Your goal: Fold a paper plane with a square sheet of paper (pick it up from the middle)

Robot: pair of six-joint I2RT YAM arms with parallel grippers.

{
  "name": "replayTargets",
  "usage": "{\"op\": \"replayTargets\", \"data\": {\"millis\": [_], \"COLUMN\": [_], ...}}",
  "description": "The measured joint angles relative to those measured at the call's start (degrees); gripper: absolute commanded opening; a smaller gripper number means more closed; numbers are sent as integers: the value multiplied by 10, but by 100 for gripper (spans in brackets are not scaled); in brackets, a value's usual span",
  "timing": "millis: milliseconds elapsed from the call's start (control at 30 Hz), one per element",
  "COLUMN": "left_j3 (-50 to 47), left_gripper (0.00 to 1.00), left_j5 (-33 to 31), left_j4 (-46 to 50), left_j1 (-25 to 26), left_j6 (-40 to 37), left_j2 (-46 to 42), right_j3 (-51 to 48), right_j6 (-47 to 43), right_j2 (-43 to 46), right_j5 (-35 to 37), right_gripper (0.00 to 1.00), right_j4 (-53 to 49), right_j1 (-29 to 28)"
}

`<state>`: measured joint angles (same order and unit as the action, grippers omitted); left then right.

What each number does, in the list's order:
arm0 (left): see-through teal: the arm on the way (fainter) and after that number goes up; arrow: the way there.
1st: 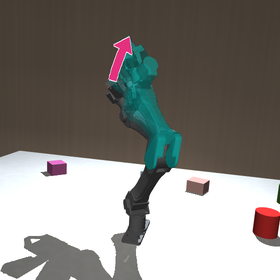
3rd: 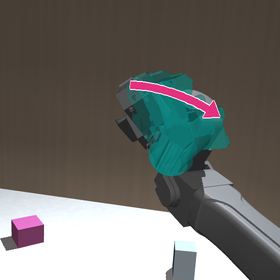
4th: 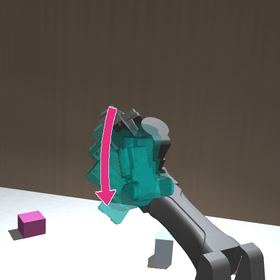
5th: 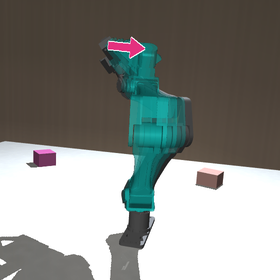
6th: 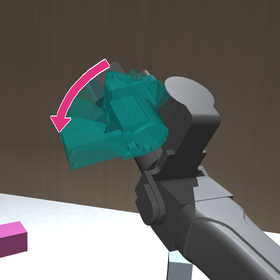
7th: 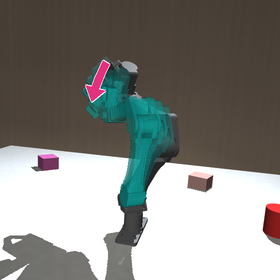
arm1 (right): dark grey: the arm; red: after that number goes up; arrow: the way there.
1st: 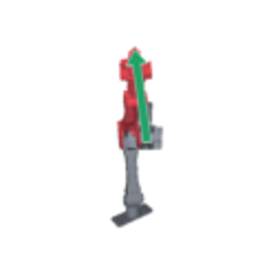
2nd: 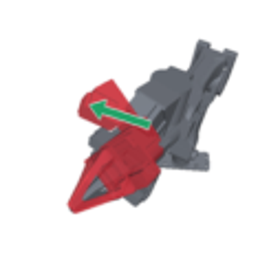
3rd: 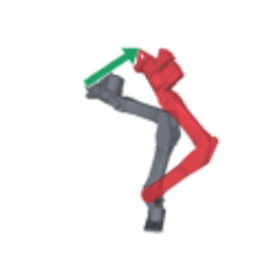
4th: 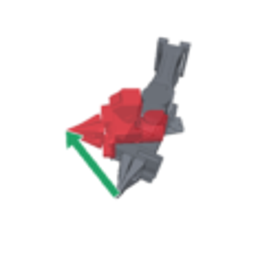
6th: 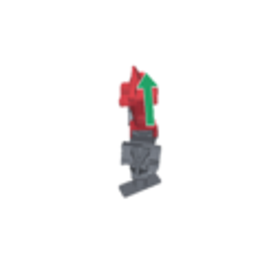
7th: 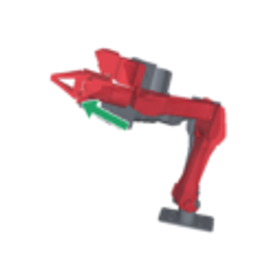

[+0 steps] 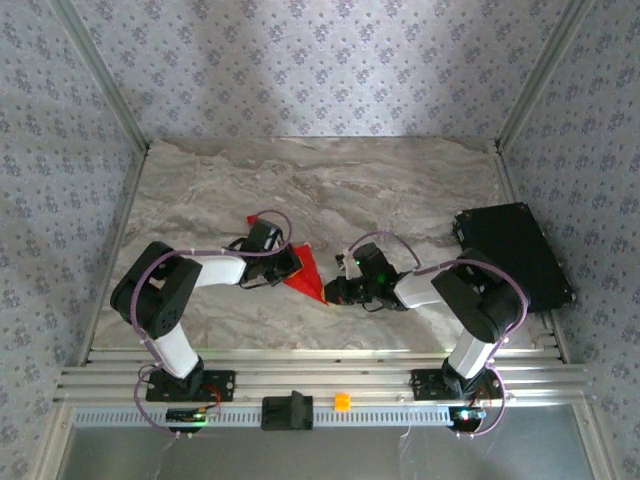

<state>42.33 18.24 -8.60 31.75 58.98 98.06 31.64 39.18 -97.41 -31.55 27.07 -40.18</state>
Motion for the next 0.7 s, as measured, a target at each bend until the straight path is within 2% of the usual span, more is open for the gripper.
{"op": "replayTargets", "data": {"millis": [333, 600, 700], "left_j3": [0, 0, 0], "left_gripper": [4, 4, 4], "left_j5": [2, 2, 2], "left_j4": [0, -1, -1], "left_j1": [0, 0, 0], "left_j6": [0, 0, 0], "left_j2": [0, 0, 0], "right_j3": [-10, -10, -9], "right_j6": [-1, -13, -15], "right_j2": [-4, 8, 9], "right_j5": [-14, -24, -23], "right_gripper": [10, 12, 2], "right_j4": [26, -3, -14], "right_j1": [4, 2, 1]}}
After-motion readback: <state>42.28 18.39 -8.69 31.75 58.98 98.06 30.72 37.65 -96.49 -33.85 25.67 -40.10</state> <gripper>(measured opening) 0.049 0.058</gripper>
